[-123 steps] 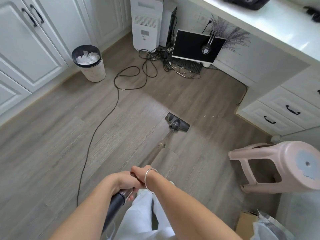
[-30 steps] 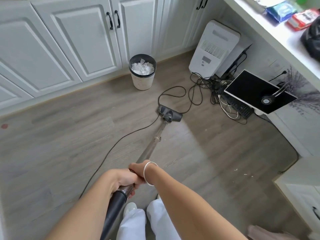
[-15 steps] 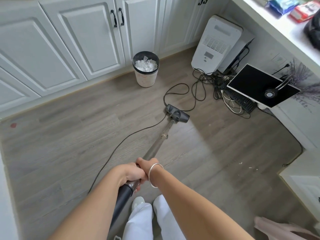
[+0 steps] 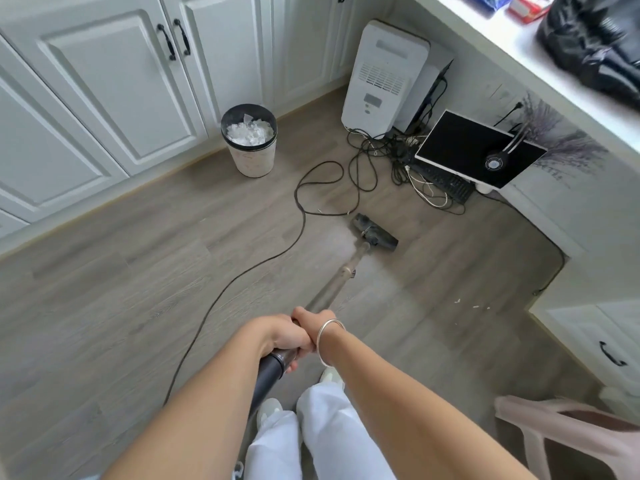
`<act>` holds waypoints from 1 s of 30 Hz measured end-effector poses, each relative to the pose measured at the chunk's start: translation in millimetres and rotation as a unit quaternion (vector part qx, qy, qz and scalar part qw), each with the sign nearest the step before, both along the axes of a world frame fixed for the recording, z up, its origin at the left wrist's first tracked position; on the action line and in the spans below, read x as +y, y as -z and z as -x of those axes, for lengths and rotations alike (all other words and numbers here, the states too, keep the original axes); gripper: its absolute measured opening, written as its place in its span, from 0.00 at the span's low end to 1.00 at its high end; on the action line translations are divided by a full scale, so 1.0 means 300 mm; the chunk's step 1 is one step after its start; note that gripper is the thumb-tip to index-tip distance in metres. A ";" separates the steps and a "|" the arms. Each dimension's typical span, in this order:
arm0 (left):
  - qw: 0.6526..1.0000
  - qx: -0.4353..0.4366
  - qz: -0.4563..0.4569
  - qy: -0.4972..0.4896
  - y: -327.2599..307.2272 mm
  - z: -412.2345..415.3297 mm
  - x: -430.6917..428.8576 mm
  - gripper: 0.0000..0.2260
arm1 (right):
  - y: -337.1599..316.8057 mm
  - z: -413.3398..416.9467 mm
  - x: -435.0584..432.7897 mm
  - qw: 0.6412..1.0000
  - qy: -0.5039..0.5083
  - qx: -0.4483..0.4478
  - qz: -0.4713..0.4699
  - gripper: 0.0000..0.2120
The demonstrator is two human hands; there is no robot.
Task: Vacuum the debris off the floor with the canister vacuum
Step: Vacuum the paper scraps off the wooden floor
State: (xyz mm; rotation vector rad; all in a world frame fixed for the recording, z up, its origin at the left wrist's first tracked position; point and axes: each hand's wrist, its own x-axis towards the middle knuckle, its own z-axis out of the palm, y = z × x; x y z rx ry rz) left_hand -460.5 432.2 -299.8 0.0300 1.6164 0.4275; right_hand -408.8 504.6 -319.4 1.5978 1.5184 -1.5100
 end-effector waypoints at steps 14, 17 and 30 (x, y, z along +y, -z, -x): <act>0.999 -0.012 -0.024 0.036 0.019 -0.002 0.414 0.04 | 0.024 -0.025 0.410 0.999 0.033 -0.008 -0.012 0.14; 0.999 -0.016 -0.018 0.033 0.028 -0.010 0.486 0.06 | 0.037 -0.029 0.484 1.000 0.013 -0.014 -0.008 0.13; 0.999 -0.028 0.021 0.011 0.034 0.047 0.408 0.06 | 0.043 0.027 0.435 0.998 -0.040 -0.017 0.054 0.12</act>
